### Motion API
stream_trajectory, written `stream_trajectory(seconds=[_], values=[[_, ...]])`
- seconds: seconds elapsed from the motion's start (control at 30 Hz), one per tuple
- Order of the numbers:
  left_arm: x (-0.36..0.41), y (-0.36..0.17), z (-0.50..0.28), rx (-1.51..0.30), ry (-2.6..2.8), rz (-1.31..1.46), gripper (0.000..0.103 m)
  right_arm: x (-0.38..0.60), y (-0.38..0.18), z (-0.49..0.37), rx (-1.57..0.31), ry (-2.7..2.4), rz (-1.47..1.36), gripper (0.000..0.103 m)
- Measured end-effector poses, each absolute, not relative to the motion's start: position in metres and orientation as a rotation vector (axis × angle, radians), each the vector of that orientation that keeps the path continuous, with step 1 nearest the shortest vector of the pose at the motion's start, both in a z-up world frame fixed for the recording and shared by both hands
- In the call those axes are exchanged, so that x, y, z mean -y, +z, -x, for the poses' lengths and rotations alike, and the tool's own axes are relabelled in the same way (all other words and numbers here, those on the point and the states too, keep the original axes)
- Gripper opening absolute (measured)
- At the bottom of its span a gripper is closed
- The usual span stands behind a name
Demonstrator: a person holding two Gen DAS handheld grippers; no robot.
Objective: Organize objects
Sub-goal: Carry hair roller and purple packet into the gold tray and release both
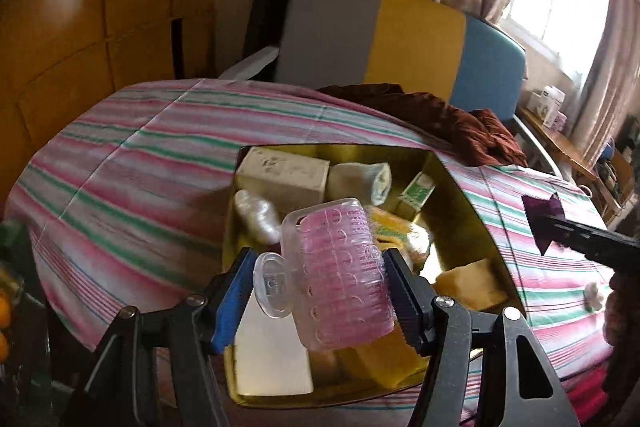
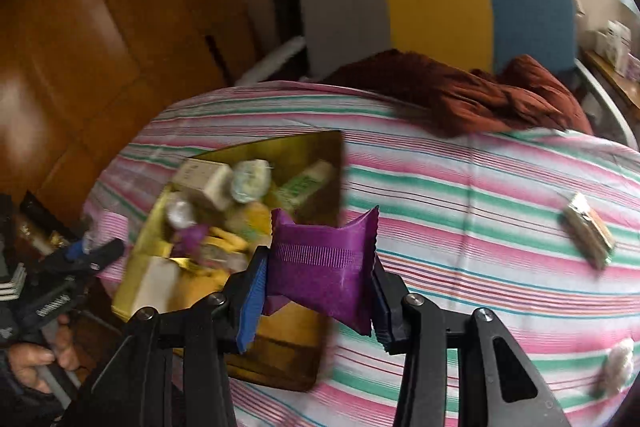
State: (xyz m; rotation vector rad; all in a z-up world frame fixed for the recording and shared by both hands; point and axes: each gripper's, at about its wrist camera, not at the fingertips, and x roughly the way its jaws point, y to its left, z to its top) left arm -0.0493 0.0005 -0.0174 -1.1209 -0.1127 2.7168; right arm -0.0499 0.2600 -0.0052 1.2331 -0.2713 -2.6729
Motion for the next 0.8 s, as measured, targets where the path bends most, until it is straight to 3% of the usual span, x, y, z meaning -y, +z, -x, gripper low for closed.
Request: stream_trajectory(seconds=[0.17, 0.3, 0.8], values=[[0.002, -0.028, 0.054, 0.114, 2.710, 1.164, 0.065, -0.232, -0.007, 0.068, 0.246, -2.630, -1.246, 0.045], [0.001, -0.030, 0.055, 0.124, 2.715, 1.177, 0.066, -0.220, -0.008, 0.084, 0.224, -2.658, -1.262, 0.052], [-0.008, -0.016, 0.048, 0.075, 2.733, 1.104, 0.071, -0.212, -0.021, 0.069, 0.279, -2.650, -1.313, 0.052]])
